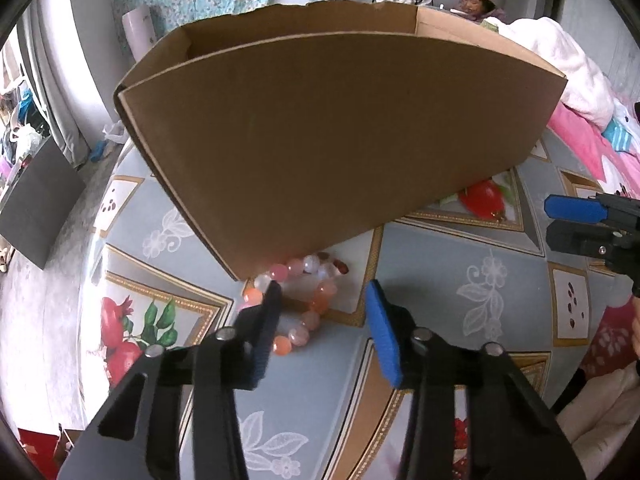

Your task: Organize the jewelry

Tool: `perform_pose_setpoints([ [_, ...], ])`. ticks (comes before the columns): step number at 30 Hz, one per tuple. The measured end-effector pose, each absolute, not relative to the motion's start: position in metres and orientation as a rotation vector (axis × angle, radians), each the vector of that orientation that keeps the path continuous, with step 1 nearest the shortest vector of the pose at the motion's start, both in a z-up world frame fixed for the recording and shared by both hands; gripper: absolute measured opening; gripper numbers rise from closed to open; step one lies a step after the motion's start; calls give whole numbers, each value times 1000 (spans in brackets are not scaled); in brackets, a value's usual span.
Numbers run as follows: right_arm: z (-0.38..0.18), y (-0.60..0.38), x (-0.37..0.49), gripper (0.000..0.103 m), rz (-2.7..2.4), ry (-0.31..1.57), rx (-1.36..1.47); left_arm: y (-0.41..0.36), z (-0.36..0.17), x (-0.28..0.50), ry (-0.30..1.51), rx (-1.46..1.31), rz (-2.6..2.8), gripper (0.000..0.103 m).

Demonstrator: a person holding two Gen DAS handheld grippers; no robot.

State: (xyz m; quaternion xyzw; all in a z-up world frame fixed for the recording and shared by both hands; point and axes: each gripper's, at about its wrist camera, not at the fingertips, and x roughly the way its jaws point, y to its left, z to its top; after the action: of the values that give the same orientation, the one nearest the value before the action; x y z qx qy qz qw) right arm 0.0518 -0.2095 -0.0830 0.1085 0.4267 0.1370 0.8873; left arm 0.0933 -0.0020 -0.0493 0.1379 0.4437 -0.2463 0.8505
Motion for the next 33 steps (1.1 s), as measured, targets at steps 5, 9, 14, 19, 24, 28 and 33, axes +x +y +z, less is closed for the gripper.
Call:
perform_pose_setpoints([
  [5, -81, -216, 48, 53, 286, 874, 243, -15, -49, 92, 919, 319, -536, 18],
  [9, -82, -216, 48, 53, 289, 866, 248, -22, -48, 90, 907, 333, -541, 9],
  [14, -80, -217, 47, 53, 290, 861, 249, -22, -48, 92, 906, 316, -538, 9],
  [19, -78, -217, 47, 53, 292, 856, 247, -11, -48, 86, 920, 297, -536, 9],
  [24, -78, -216, 47, 53, 293, 856, 247, -3, -46, 77, 936, 274, -529, 9],
  [28, -77, -214, 47, 53, 296, 857, 243, 4, -47, 75, 938, 259, -524, 9],
  [33, -76, -213, 47, 53, 293, 857, 244, 3, -47, 75, 937, 259, -524, 9],
])
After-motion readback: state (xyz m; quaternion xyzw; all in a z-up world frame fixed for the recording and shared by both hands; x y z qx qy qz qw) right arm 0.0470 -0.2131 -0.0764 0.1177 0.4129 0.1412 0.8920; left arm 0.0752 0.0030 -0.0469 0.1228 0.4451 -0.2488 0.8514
